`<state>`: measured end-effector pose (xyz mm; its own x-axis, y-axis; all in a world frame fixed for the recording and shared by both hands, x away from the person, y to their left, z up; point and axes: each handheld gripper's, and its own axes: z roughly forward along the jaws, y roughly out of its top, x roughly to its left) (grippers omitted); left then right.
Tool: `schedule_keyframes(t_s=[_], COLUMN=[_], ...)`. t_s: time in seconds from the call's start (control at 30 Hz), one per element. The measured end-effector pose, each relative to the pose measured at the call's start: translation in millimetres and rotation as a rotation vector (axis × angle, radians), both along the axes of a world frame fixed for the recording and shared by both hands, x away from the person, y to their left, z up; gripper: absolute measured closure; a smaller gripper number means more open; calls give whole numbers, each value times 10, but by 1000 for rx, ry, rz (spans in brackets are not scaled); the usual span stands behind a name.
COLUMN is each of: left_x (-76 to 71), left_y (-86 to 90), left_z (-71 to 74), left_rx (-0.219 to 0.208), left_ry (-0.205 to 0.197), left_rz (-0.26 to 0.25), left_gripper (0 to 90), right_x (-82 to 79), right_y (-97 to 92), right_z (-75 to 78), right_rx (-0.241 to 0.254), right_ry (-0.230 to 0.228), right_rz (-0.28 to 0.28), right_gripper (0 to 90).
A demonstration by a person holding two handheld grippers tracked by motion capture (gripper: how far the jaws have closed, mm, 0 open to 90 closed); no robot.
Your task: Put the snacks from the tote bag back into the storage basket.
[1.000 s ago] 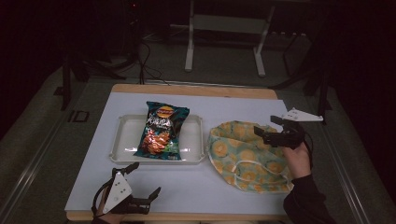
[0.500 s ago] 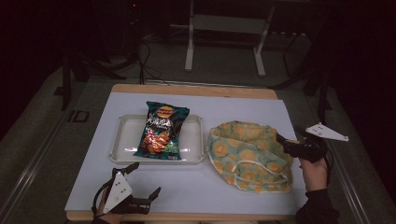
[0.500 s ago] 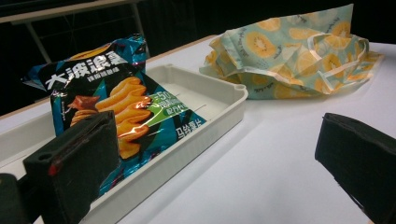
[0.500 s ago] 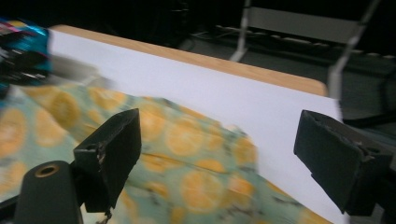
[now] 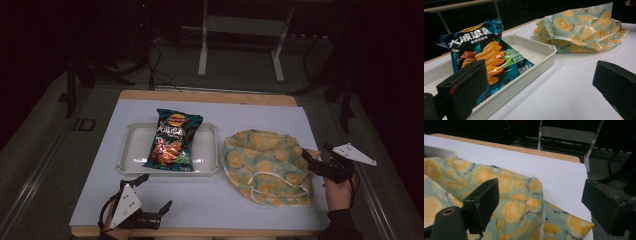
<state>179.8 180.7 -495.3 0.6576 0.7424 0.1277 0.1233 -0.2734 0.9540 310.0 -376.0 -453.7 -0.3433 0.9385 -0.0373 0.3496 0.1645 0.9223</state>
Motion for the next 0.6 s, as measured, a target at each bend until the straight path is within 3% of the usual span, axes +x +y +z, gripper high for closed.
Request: schedule_keyframes(t_s=[0.23, 0.6], left_x=[-11, -18], left_y=[5, 6], left_z=[4, 7], left_rx=[1, 5], left_ry=[-4, -7], left_rz=[-2, -4], left_gripper=[2, 2], right_x=[-122, -270], right_y=[12, -34], right_z=[-148, -246], right_rx=[-1, 26], right_ry=[-26, -75], right_rz=[-21, -61], right_gripper=[139, 130])
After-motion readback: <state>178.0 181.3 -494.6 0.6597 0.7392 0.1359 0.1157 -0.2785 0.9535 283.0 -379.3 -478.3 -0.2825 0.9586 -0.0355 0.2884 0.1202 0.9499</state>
